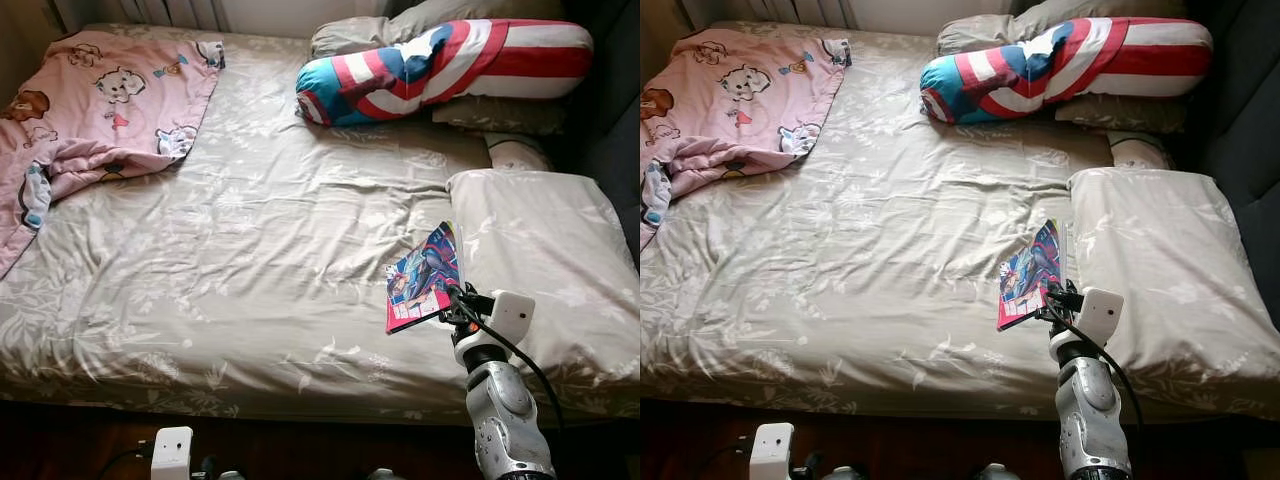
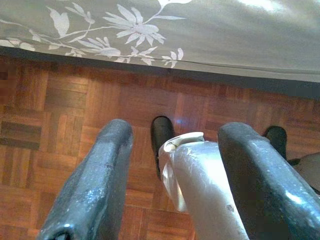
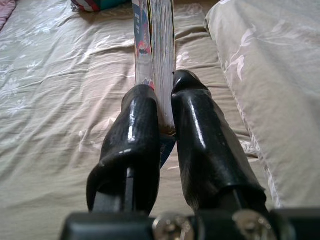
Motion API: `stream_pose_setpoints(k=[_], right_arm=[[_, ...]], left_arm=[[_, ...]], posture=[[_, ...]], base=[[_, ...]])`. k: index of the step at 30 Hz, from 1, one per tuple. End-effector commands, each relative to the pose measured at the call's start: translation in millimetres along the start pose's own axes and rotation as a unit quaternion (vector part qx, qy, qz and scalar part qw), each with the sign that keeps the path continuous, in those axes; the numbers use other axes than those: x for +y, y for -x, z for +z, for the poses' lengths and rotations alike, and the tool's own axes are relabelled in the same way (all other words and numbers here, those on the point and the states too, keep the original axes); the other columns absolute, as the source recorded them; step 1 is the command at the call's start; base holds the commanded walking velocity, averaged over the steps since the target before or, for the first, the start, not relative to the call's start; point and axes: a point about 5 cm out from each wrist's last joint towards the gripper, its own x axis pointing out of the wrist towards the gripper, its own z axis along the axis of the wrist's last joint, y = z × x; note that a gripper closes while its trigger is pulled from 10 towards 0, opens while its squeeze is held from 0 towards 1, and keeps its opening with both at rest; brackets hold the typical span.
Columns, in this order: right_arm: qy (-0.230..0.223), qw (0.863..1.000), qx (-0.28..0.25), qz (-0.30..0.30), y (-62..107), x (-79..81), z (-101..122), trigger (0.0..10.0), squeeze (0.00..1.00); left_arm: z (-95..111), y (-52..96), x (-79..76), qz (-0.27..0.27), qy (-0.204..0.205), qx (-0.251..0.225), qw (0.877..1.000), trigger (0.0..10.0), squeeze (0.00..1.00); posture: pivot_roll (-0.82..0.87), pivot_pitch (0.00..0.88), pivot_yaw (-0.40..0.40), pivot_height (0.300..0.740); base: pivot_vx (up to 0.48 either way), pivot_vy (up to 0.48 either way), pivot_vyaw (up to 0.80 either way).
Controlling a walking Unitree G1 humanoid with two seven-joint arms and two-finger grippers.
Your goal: Clean up the room
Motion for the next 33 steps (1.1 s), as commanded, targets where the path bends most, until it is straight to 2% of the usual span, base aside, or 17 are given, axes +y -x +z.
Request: stream_pose_setpoints(k=[1, 23, 33], right_arm=[[0.002, 1.0, -0.029, -0.002, 0.4, -1.3, 9.6, 10.0, 0.0], [0.0, 1.0, -0.027, 0.005, -1.5, 2.3, 8.1, 10.0, 0.0], [0.001, 1.0, -0.026, 0.007, -1.8, 2.7, 8.1, 10.0, 0.0]], left_arm=[[-12.7, 4.4, 1.2, -0.002, -0.001, 0.024, 1.0, 10.0, 0.0], [-11.4, 4.3, 0.9, -0.009, -0.009, 0.019, 1.0, 10.0, 0.0], [-9.5, 3.5, -0.2, -0.01, -0.009, 0.015, 1.0, 10.0, 0.0]], posture=[[0.03, 0.209, -0.062, 0.718], [0.03, 0.181, -0.055, 0.718], [0.04, 0.178, -0.057, 0.718]], base=[[0.0, 0.0, 0.0], [0.0, 0.0, 0.0], [0.263, 0.0, 0.0]])
